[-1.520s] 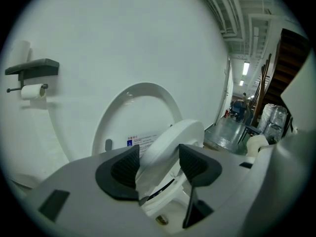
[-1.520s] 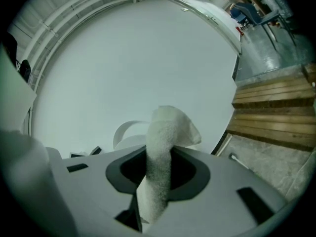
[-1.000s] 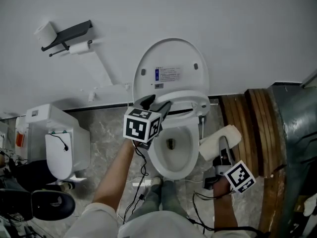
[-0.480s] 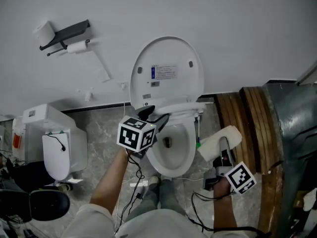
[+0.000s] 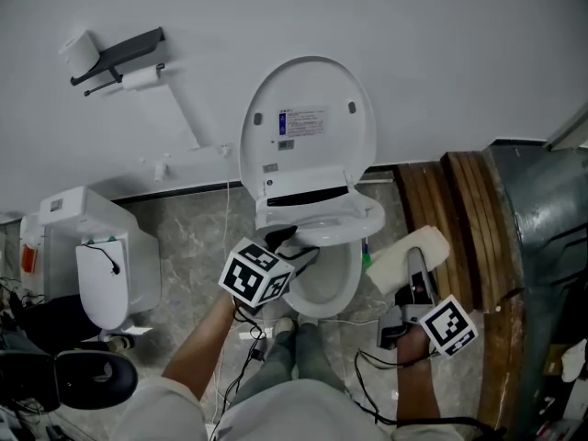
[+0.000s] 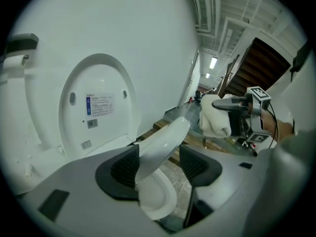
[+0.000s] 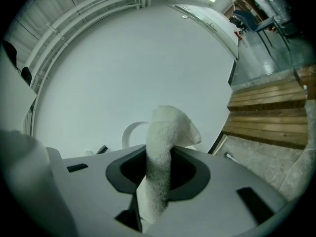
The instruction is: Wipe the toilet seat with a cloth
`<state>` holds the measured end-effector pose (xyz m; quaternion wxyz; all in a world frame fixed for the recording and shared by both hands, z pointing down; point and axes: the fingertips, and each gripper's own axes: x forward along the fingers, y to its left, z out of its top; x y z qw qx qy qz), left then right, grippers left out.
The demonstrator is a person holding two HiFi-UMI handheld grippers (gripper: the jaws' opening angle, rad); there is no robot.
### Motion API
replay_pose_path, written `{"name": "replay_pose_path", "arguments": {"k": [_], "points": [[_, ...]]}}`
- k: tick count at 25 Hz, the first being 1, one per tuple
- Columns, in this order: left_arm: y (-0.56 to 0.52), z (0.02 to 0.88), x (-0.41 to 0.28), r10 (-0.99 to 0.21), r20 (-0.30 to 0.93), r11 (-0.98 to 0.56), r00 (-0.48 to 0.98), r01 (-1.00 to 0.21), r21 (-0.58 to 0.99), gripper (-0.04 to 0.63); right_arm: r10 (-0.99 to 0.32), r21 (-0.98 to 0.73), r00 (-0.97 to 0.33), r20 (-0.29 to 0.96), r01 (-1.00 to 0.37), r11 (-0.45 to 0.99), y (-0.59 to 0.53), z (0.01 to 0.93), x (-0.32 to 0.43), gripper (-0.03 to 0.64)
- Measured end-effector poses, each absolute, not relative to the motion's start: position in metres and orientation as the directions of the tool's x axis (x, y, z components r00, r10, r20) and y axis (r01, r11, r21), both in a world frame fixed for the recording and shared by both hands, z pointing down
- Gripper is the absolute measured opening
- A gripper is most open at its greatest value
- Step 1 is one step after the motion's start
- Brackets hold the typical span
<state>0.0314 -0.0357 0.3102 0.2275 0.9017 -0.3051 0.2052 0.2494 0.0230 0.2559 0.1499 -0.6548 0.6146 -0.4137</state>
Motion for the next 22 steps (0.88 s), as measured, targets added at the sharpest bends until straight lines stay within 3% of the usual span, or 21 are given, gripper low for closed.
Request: {"name": "replay_pose_path", "arguments": {"k": [2,4,9,22], "points": [[-0.021,0.32,0.036,-0.418,0.528,-0.732,0.739,-0.619,0.286,0.276,-0.942,-0.718,-0.134,0.308,-0.682,-0.137,0.019,0.25,0.243,0.1],[-0.007,0.329,0.038,-0.379,0.532,-0.737,0.757,-0.595,0.322,0.276,-0.935,-0.71,-0.112,0.336,-0.683,-0.173,0.025,0.254,0.244,0.1],[0.019,0.362,0.041,-0.287,0.482,-0.615,0.828,-0.545,0.57,0.272,-0.918,-0.687,-0.07,0.389,-0.686,-0.239,0.037,0.265,0.249,0.1],[0.086,0.447,0.059,-0.199,0.536,-0.58,0.821,-0.539,0.611,0.27,-0.862,-0.659,-0.039,0.505,-0.662,-0.356,0.067,0.334,0.258,0.1]]}}
